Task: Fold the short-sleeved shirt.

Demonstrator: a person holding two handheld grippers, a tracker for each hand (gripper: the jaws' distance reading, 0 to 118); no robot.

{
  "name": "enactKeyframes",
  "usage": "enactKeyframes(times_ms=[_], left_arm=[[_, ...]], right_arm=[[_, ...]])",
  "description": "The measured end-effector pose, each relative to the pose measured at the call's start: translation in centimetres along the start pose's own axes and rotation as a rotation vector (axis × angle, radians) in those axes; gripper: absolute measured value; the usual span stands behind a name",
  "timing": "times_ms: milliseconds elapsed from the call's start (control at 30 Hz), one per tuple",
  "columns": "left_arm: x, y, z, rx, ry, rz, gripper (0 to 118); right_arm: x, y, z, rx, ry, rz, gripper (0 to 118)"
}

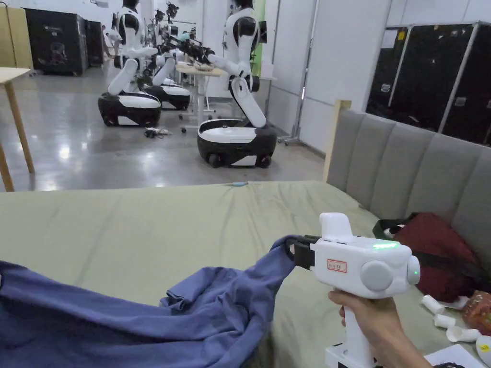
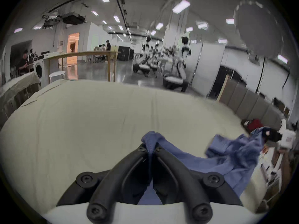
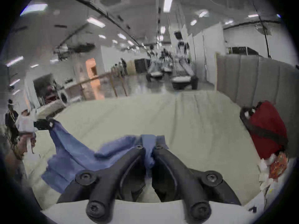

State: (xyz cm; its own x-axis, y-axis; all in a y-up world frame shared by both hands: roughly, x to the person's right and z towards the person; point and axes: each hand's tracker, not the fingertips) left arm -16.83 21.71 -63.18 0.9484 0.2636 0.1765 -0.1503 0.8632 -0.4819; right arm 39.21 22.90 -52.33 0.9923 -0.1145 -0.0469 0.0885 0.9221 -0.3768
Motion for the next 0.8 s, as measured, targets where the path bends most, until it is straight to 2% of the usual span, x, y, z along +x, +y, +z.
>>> enactKeyframes(times_ms=[33, 67, 133, 233, 433, 600, 800], left_arm=[[0.2, 0.9, 1.0, -0.012, 0.006, -0.008, 1], [0.6, 1.8, 2.0, 0.015, 0.014, -0.011, 1], [1.1, 3.8, 3.6, 0.103, -0.016, -0.026, 1], [2.3, 8.0, 5.9, 0.165, -0.049, -0.027, 1], [3.9, 17.2, 8.9, 0.296, 0.018, -0.075, 1], [4.2, 24.1, 10.7, 0.385, 0.068, -0.094, 1], [4.2, 30.7, 10.6, 0.467, 0.140, -0.152, 1]], right_arm=[[-0.5, 1.0, 0.2, 0.036, -0.007, 0.011, 5], [-1.0, 2.0, 0.1, 0.049, 0.034, 0.003, 5], [-2.4, 3.7, 0.7, 0.135, 0.012, 0.020, 5], [-4.6, 7.9, 1.1, 0.221, 0.066, 0.026, 5], [-9.2, 17.2, 1.6, 0.354, 0.024, 0.110, 5], [-11.7, 24.8, 2.2, 0.451, -0.055, 0.166, 5], [-13.2, 32.6, 1.7, 0.497, -0.101, 0.131, 5]])
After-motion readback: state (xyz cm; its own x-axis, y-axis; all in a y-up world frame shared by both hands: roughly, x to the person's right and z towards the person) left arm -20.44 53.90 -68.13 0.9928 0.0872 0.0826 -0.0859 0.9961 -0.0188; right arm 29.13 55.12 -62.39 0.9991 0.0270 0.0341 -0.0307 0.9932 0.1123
